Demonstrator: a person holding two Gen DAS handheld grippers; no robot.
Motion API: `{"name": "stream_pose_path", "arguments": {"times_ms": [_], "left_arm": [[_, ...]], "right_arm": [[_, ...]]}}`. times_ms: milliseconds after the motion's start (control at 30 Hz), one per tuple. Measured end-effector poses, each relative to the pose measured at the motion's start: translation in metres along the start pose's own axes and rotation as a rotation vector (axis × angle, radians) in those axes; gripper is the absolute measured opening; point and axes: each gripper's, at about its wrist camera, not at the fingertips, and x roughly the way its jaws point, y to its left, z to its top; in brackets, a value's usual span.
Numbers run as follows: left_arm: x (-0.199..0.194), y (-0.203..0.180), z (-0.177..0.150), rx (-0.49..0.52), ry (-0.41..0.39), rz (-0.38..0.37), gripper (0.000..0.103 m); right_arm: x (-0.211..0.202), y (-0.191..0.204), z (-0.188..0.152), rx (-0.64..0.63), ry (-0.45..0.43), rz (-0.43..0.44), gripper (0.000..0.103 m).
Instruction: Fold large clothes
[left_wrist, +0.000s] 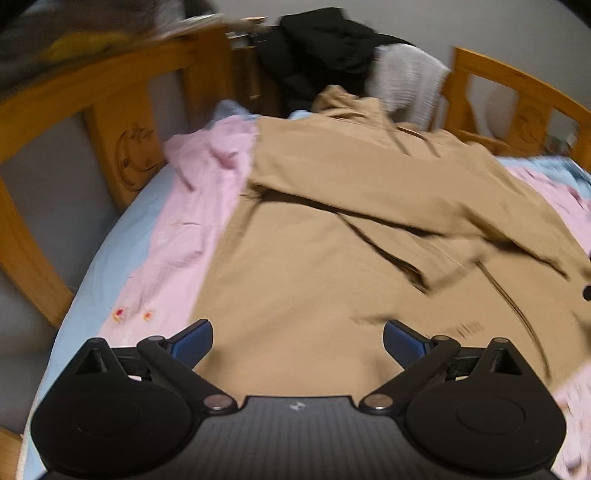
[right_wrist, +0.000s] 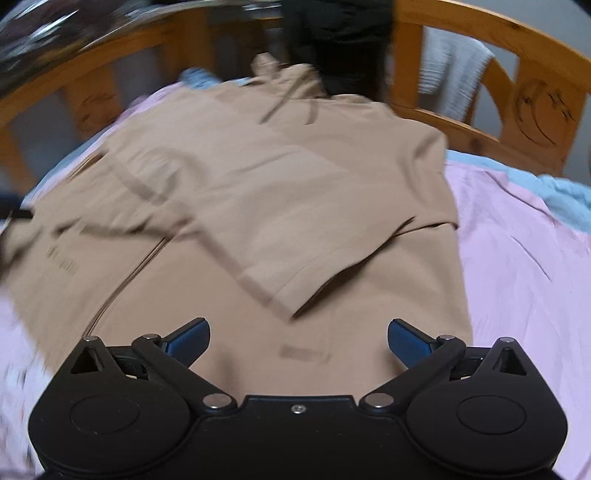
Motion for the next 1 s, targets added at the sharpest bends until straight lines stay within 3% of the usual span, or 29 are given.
{"name": "stream_pose_path", "arguments": {"times_ms": [100, 300, 400, 567, 667, 733, 767, 800, 833, 967, 1000], "left_arm": [[-0.016, -0.021, -0.015, 0.065, 0.002, -0.027, 0.102], [-0.02, -0.047, -0.045, 0.101, 0.043, -0.08, 0.102], [-0.018, -0.054, -0.056, 0.145, 0.063, -0.073, 0.102], [-0.016, -0.06, -0.067, 0.227, 0.052, -0.035, 0.102], [-0.018, -0.064, -0.071, 0.272, 0.033, -0.024, 0.102], [-0.018, -0.067, -0.075, 0.313, 0.014, -0.008, 0.102], [-0.019, -0.069, -0.078, 0.336, 0.004, 0.002, 0.102], [-0.019, -0.071, -0.079, 0.362, -0.009, 0.013, 0.102], [-0.019, -0.073, -0.08, 0.383, -0.022, 0.024, 0.102], [-0.014, -0.081, -0.076, 0.466, -0.076, 0.132, 0.098], [-0.013, -0.081, -0.074, 0.471, -0.088, 0.152, 0.092]], "right_arm": [[-0.017, 0.022, -0.023, -0.082, 0.015, 0.01, 0.102], [-0.021, 0.058, -0.067, -0.213, 0.09, -0.009, 0.102], [-0.024, 0.071, -0.077, -0.311, 0.054, -0.061, 0.102], [-0.016, 0.079, -0.075, -0.356, -0.028, -0.174, 0.101], [-0.013, 0.08, -0.069, -0.375, -0.077, -0.157, 0.085], [-0.016, 0.084, -0.065, -0.398, -0.107, -0.138, 0.056], [-0.017, 0.086, -0.064, -0.409, -0.12, -0.13, 0.049], [-0.02, 0.088, -0.061, -0.416, -0.133, -0.119, 0.032], [-0.022, 0.09, -0.059, -0.416, -0.143, -0.11, 0.025], [-0.041, 0.089, -0.041, -0.344, -0.189, -0.089, 0.015], [-0.048, 0.086, -0.036, -0.316, -0.206, -0.083, 0.011]]}}
